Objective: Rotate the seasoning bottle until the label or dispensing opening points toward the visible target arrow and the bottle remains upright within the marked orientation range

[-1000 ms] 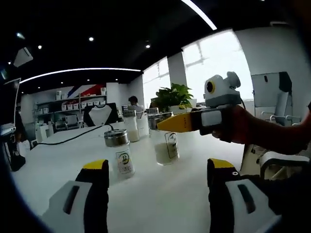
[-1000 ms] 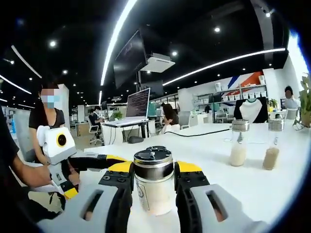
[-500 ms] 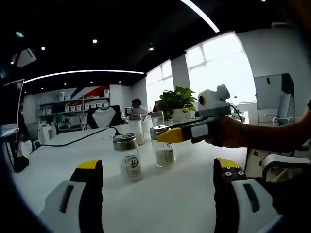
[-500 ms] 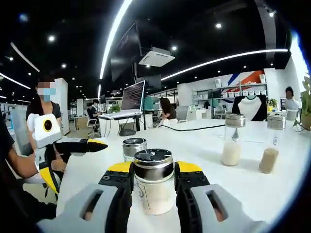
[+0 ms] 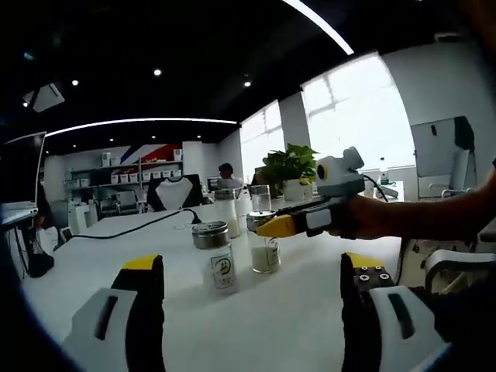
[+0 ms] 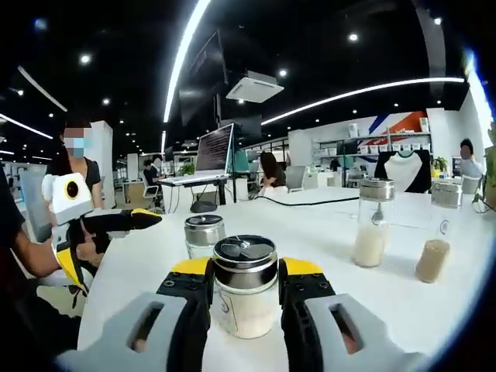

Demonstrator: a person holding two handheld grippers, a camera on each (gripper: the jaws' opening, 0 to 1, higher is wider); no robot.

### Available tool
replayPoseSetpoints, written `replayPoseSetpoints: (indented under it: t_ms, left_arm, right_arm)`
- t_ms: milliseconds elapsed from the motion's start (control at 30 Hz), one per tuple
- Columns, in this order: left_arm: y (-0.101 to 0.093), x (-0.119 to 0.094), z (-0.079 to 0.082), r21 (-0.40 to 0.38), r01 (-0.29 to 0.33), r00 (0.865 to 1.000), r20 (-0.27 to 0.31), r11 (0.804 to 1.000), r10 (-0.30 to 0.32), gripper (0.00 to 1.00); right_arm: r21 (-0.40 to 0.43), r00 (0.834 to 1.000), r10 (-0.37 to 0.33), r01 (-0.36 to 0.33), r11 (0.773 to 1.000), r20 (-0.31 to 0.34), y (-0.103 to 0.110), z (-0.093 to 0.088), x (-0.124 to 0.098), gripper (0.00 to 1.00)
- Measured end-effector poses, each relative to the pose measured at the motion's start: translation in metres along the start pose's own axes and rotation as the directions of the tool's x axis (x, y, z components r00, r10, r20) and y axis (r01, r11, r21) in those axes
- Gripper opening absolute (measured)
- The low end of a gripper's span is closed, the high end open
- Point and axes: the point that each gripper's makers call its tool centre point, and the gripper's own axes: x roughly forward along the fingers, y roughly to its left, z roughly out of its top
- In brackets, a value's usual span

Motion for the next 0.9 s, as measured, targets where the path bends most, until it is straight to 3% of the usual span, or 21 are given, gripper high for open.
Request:
replayPoseSetpoints:
  t_ms: [533, 900]
  left_arm:
    - [-0.0071, 0.0028, -0.0091, -0.007, 0.017, 0.999, -0.035, 1.000, -0.017, 1.00]
    - [-0.0007, 0.0005, -0.0082, -0.005, -0.001, 0.999, -0.037, 1.000, 0.001, 0.99]
  right_arm:
    - [-0.016, 1.000, 0.000, 0.000, 1.000, 0.000, 0.0018, -0.0016, 0.0012, 0.31]
    - [0.015, 1.000, -0.017, 0.017, 1.000, -0.006, 0.0011, -0.0064, 0.0009, 0.31]
